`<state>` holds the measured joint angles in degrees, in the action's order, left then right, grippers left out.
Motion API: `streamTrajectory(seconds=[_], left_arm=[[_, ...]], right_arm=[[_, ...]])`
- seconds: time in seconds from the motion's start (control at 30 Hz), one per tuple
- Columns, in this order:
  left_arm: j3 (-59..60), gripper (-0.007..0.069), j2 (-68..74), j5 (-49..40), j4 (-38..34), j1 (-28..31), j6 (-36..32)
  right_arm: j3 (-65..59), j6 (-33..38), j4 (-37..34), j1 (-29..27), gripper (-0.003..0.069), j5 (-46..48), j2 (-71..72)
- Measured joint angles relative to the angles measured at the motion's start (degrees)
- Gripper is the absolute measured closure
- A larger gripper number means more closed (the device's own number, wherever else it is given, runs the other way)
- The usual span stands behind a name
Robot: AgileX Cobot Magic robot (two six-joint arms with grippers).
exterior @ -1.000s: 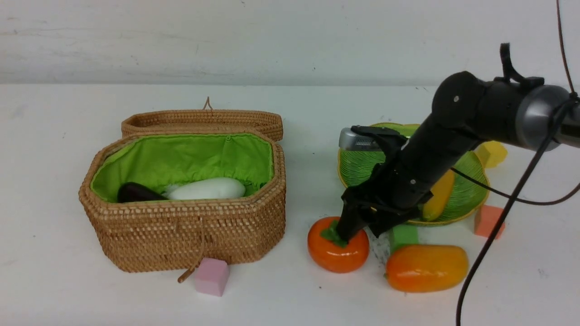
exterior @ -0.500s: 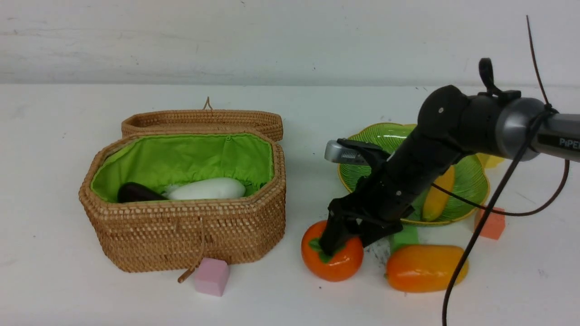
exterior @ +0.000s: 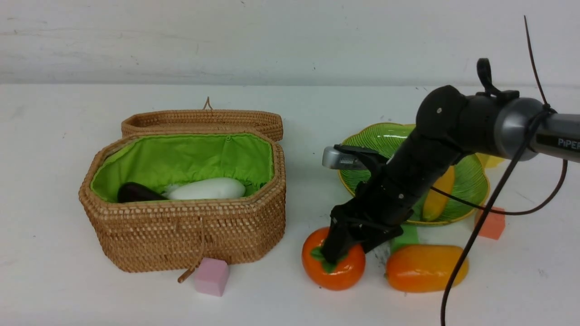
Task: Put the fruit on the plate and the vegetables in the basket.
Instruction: Grab a tomato with your right arm and place it on the plate on the right.
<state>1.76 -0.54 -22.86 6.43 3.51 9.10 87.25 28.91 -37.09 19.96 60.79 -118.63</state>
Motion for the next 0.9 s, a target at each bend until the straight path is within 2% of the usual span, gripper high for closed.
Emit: streamTrajectory(seconds=[0.33, 0.5, 0.67, 0.7, 0.9], left_arm=[[0.00, 0.0386, 0.00, 0.00, 0.00, 0.00, 0.00], [0.00, 0.0386, 0.00, 0.00, 0.00, 0.00, 0.00], [0.00, 0.0386, 0.00, 0.00, 0.00, 0.00, 0.00], [0.00, 0.0386, 0.00, 0.00, 0.00, 0.00, 0.00], [0.00, 0.0386, 0.00, 0.00, 0.00, 0.00, 0.00]], right_arm=[[8.82, 0.38, 0.62, -0.96, 0.0141, 6.38, 0.26], [15.29, 0.30, 0.56, -5.34, 0.0141, 6.46, 1.56], [18.61, -0.86, -1.32, -10.69, 0.0141, 0.12, 1.79], [18.78, -0.86, -2.86, -12.59, 0.0141, -4.45, 1.49], [18.90, 2.57, -8.24, -14.36, 0.0141, -16.01, -3.42]])
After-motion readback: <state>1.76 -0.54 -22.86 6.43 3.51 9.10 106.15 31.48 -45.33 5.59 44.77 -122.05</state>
